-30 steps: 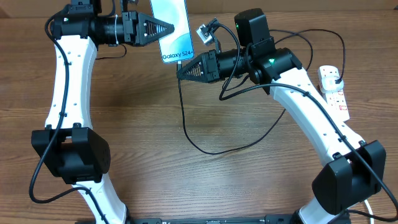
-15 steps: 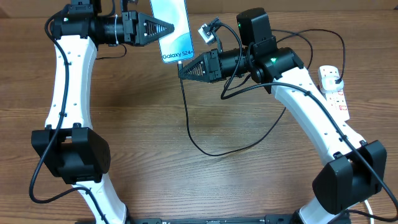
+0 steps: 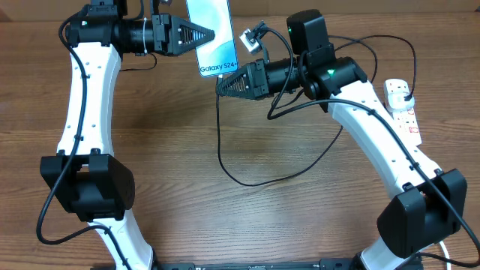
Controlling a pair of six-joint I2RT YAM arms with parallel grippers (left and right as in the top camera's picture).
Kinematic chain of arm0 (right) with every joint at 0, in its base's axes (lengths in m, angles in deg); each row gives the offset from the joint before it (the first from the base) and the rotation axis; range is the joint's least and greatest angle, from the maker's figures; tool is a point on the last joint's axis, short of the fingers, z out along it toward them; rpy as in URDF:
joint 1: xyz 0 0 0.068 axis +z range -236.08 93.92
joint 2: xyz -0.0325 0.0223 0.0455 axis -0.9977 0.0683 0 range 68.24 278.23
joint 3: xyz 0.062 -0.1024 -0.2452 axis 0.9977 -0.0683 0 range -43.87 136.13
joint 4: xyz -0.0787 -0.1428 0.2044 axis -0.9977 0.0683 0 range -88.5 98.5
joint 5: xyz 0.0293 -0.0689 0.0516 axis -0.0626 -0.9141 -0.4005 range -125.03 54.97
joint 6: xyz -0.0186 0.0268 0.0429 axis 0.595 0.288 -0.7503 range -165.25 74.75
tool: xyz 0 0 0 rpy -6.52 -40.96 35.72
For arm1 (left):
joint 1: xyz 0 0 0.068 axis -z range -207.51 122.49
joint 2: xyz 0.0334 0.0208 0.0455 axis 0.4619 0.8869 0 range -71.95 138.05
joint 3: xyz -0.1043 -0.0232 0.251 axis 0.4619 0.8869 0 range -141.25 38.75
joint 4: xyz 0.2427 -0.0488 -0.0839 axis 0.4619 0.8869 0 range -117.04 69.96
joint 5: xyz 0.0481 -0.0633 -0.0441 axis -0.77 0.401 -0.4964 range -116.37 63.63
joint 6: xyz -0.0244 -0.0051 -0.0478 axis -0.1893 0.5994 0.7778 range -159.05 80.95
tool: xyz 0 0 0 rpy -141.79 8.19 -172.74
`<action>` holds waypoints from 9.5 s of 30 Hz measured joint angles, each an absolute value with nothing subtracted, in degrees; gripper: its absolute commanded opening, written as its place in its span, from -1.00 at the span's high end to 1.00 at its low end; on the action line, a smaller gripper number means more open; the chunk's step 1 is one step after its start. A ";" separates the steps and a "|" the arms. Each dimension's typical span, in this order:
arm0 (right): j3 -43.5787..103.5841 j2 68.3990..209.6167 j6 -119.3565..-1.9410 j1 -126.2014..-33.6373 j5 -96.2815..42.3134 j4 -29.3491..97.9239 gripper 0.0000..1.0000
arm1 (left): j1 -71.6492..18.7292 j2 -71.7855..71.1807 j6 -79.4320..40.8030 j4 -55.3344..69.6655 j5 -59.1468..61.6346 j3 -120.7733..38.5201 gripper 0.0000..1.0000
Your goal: Plug charger to phone and switch on socket
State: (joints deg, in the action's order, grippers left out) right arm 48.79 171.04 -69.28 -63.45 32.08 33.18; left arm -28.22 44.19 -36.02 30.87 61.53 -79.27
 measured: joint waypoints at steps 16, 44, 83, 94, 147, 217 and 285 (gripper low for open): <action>48.79 171.04 -69.22 -65.48 34.93 33.62 0.93 | -28.24 44.19 -36.02 30.63 61.46 -79.27 0.91; 48.79 171.04 -66.97 -65.24 33.90 33.18 0.92 | -28.29 44.19 -31.15 30.37 60.80 -79.27 0.92; 48.79 171.04 -66.64 -65.37 32.35 30.78 0.92 | -28.33 44.19 -24.27 26.50 61.11 -79.27 0.91; 48.79 171.04 -66.62 -65.46 32.43 30.67 0.92 | -28.33 44.21 -22.58 23.18 61.37 -79.27 0.92; 48.79 171.04 -65.37 -65.46 35.45 26.82 0.93 | -28.33 44.21 -13.66 18.08 61.50 -79.27 0.91; 48.79 171.04 -67.97 -65.46 34.62 25.66 0.92 | -28.24 44.19 -13.47 16.99 61.50 -79.27 0.92; 48.79 171.04 -75.27 -64.26 30.38 20.53 0.92 | -28.90 44.21 -10.19 16.18 60.19 -79.27 0.92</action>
State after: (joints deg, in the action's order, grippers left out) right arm 48.79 171.04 -75.27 -64.26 30.38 20.53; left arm -28.90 44.21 -10.19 16.18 60.19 -79.27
